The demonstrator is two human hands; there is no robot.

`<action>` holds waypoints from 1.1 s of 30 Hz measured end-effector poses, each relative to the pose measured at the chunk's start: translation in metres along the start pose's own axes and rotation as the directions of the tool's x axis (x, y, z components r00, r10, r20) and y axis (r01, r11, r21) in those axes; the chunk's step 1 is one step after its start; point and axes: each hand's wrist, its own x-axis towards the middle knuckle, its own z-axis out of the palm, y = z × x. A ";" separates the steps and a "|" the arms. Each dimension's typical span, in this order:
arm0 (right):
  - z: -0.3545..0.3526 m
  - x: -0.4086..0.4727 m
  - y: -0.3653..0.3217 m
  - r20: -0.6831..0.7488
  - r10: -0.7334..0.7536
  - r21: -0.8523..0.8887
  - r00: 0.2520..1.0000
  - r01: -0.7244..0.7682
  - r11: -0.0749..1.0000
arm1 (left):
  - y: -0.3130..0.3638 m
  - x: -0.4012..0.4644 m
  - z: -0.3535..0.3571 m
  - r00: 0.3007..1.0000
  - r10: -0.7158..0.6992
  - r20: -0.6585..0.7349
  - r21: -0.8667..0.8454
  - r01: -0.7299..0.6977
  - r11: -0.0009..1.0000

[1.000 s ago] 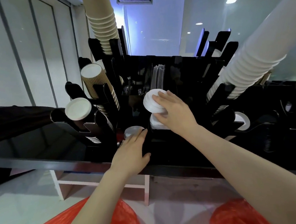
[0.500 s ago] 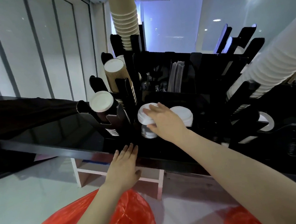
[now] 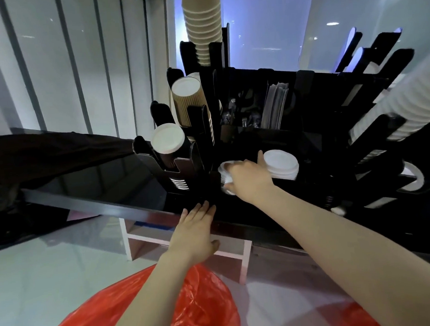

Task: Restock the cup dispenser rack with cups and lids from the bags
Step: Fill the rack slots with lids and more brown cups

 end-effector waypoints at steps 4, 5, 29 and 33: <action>0.011 -0.009 -0.004 0.021 -0.041 -0.080 0.999 0.043 0.996 | 0.000 0.001 0.001 1.000 -0.005 -0.005 -0.019 0.005 1.000; 0.012 -0.010 -0.004 0.025 -0.051 -0.097 0.998 0.053 0.994 | -0.001 0.001 0.002 1.000 -0.005 -0.006 -0.020 0.005 1.000; -0.001 -0.011 -0.001 0.086 -0.057 -0.135 0.995 0.069 0.988 | 0.001 -0.002 0.000 1.000 -0.002 -0.021 -0.031 0.002 1.000; -0.001 -0.015 -0.001 0.100 -0.053 -0.117 0.994 0.065 0.991 | 0.001 -0.002 0.000 1.000 -0.004 -0.015 -0.023 0.004 1.000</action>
